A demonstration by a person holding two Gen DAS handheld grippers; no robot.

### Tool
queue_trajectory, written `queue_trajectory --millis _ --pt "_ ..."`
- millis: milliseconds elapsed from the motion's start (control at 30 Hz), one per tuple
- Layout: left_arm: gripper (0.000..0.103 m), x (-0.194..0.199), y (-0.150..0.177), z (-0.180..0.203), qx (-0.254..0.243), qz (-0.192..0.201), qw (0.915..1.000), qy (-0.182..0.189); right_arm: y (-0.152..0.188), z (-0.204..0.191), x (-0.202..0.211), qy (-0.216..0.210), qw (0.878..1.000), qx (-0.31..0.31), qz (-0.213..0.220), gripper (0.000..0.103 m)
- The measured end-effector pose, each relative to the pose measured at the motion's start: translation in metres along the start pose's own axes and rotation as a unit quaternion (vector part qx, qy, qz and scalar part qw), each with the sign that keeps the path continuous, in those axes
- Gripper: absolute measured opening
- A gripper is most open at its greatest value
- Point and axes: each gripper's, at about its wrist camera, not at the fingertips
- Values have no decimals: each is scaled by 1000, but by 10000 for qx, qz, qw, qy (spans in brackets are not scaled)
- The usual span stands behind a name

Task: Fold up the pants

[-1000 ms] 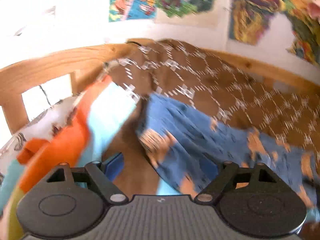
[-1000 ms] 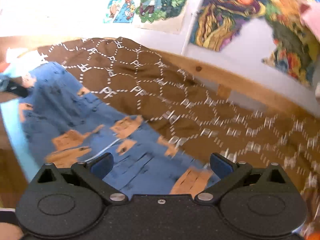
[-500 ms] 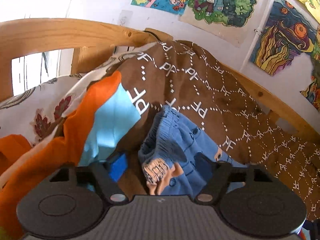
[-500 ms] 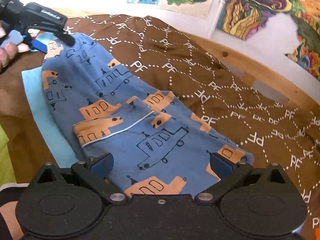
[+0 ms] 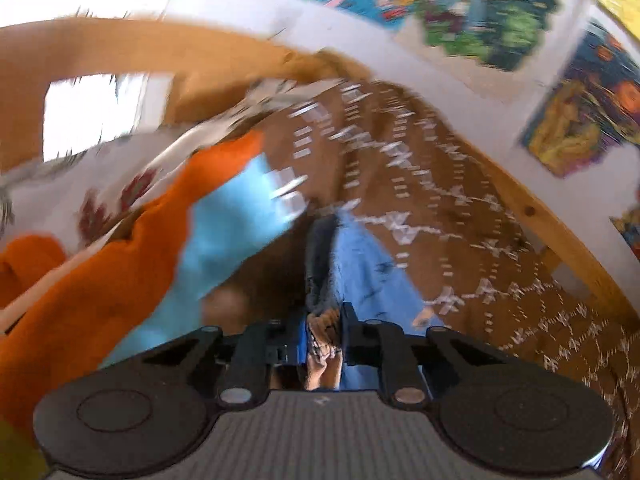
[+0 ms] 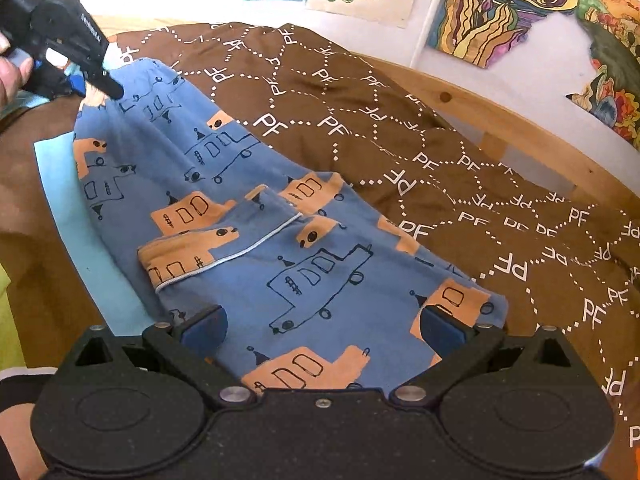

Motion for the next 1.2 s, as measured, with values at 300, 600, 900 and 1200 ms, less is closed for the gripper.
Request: queue_trajectory --millis 300,600,900,1200 --pt "17 49 18 110 -2058 501 9723 983 -8 46 35 371 9986 -345 170 102" --pt "17 42 105 216 -3835 -3 8997 2085 14 137 78 1466 9841 -996 78 102" --pt "73 8 178 247 -4655 -865 8476 2396 47 179 75 1193 9726 -1994 45 102" --pt "68 2 188 209 -5295 -1013 8157 2097 39 151 40 -582 9657 -2524 192 101"
Point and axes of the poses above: each gripper's, at about its wrist camera, not at the fingertips, and x roughly against the way its jaws point, z to its right, y to its underside, and after that the axes turned 1 degree about z, right-handed
